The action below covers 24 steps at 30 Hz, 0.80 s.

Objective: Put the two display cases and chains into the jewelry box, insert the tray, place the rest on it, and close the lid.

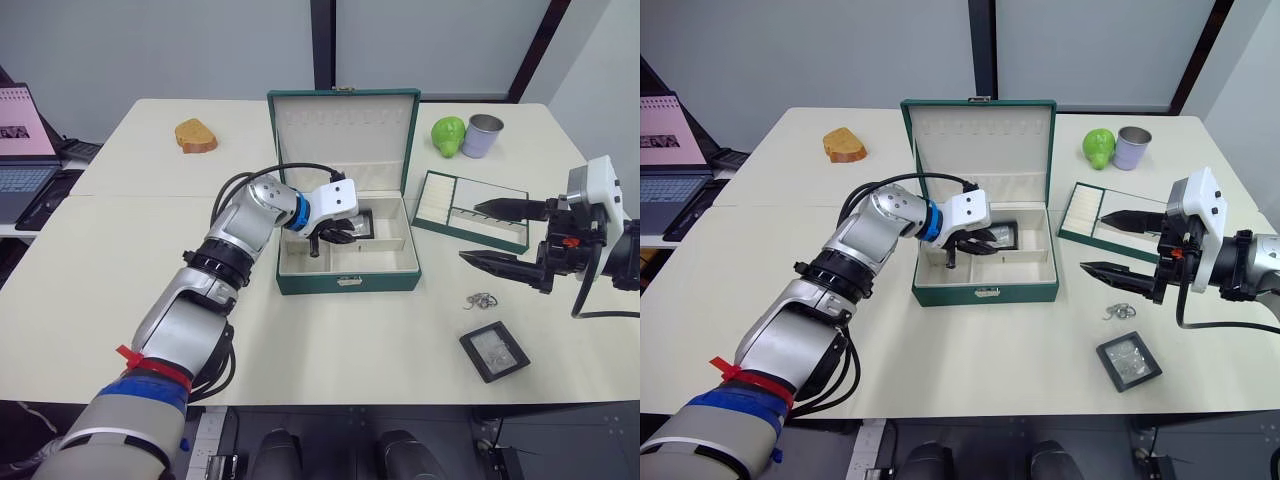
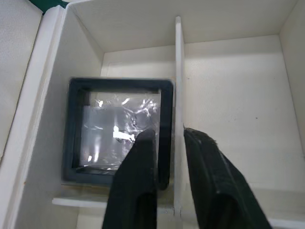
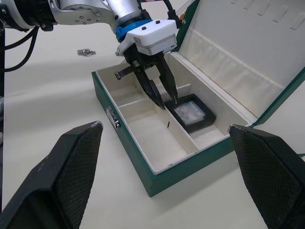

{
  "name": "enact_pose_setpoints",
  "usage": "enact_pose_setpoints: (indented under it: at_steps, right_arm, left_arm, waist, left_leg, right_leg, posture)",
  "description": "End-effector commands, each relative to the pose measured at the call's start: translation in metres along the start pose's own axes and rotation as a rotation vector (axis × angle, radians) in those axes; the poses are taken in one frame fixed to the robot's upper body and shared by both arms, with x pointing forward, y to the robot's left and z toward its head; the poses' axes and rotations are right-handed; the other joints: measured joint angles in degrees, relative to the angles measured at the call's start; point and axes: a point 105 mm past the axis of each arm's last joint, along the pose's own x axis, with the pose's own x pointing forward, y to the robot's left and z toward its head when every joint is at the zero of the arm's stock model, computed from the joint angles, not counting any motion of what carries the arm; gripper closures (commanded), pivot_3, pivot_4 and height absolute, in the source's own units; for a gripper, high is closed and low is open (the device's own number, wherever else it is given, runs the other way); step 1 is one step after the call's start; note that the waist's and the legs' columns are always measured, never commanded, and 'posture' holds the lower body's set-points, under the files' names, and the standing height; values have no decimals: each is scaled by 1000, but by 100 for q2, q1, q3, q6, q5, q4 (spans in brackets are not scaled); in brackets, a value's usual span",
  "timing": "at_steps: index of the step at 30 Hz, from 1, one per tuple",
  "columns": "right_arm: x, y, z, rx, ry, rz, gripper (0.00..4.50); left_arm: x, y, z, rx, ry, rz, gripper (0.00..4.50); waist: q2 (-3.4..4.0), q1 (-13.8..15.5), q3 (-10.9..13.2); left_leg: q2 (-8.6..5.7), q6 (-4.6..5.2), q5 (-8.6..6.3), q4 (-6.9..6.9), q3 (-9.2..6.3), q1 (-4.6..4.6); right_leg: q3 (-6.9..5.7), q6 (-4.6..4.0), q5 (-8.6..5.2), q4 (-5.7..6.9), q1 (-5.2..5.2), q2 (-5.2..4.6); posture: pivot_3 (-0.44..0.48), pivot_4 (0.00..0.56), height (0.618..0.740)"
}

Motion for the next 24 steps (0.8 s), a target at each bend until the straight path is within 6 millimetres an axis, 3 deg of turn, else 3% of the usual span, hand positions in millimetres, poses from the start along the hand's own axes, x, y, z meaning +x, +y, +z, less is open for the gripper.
enact_pose_setpoints:
  at_steps: [1, 9, 13, 18, 24]
  right_arm:
    - [-6, -2, 14, -57, -21, -18, 0]
    - [-11, -6, 11, -42, -15, -13, 0]
    - [-23, -16, -1, 10, -3, -33, 0]
    - [-35, -29, -14, 71, -20, -85, 0]
    - [-53, -38, -31, 145, -29, -146, 0]
  left_arm:
    - [-7, 6, 16, 21, -63, 25, 2221]
    - [-29, 7, 44, -37, -232, -5, 15]
    - [-62, -5, 59, -74, -363, -54, 15]
    - [-113, -26, 61, -160, -470, -58, 15]
    - [-168, -47, 17, -353, -397, 98, 15]
  waist:
    - [0, 1, 0]
    - [0, 3, 0]
    - [0, -12, 0]
    - [1, -50, 0]
    - [1, -55, -1]
  left_leg:
    - [0, 0, 0, 0, 0, 0]
    - [1, 0, 0, 0, -2, -3]
    - [2, 0, 0, 2, -2, -3]
    - [6, 0, 0, 2, -5, 0]
    - [10, 0, 0, 4, -12, 3]
  right_leg:
    - [0, 0, 0, 0, 0, 0]
    - [-4, 0, 0, 0, 0, 0]
    - [-5, 0, 0, 1, 0, 0]
    - [-6, 0, 0, 3, 1, 1]
    - [-12, 0, 0, 2, 4, 1]
  posture:
    - [0, 150, 740]
    - [0, 150, 740]
    - [0, 150, 740]
    - [0, 150, 740]
    - [0, 150, 740]
